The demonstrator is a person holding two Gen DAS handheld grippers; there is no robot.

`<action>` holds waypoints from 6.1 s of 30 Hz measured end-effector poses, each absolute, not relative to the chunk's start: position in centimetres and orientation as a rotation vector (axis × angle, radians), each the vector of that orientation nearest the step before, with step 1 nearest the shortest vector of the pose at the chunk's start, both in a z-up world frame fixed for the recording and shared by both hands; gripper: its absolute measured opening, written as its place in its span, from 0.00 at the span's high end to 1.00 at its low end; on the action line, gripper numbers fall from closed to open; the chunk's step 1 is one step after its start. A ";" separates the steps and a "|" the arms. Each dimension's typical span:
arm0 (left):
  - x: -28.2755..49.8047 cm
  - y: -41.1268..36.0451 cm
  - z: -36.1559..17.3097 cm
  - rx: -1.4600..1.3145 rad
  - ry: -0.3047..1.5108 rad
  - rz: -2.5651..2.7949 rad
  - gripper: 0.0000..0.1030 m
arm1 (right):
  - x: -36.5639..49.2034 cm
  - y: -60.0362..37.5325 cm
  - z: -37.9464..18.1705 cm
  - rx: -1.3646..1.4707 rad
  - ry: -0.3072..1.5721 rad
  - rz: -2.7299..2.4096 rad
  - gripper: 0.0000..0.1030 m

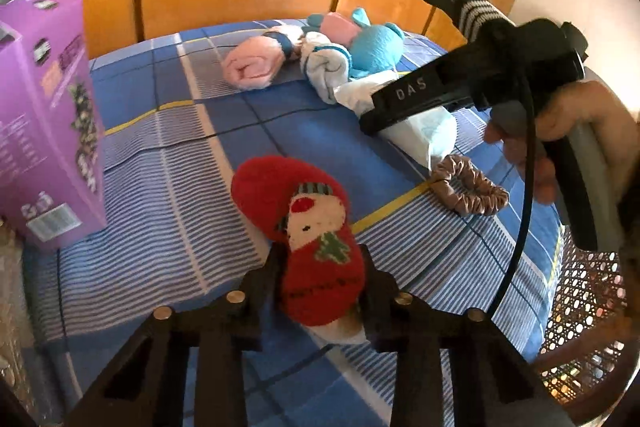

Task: Organize soft objects
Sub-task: 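Grasp the white wipes pack with the right tool while the left tool holds the sock, then place the red sock in the tray with the left tool while the right tool holds the wipes, then carry the wipes pack with the right tool into the gold tray and release, then move the left tool to the pink towel roll with blue band and grasp it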

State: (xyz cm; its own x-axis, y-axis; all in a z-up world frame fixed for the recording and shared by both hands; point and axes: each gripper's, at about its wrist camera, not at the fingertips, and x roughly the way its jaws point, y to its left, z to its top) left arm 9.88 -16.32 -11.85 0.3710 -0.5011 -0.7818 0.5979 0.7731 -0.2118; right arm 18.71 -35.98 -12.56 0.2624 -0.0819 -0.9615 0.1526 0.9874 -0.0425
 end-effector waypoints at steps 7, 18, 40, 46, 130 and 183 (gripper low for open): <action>9.4 -15.2 -11.9 0.061 0.972 -0.697 0.70 | 17.7 -35.7 -12.5 0.042 1.269 -0.141 0.47; 10.1 -17.0 -10.5 0.135 0.986 -0.653 0.71 | 18.3 -34.8 -13.0 -0.007 1.258 -0.126 0.47; 24.3 -2.4 8.8 0.011 0.682 -0.205 0.71 | 18.1 -34.0 -12.9 -0.040 1.253 -0.122 0.47; 19.4 10.0 7.0 -0.065 0.673 0.003 0.71 | 18.0 -33.3 -12.9 -0.080 1.242 -0.121 0.48; -1.2 28.9 -1.3 -0.201 0.651 0.395 0.00 | 15.3 18.5 -8.6 -0.368 1.106 0.730 0.50; -1.3 18.4 -1.5 0.001 0.651 0.128 0.01 | 9.4 -9.3 1.9 -0.117 0.677 0.305 0.40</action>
State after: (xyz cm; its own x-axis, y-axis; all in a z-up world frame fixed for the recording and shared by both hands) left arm -1.31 18.35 -1.49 0.7879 0.1190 -0.6042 -0.1183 0.9921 0.0412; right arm 9.41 -9.26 1.86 0.7371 0.2390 -0.6321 -0.3144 0.9493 -0.0077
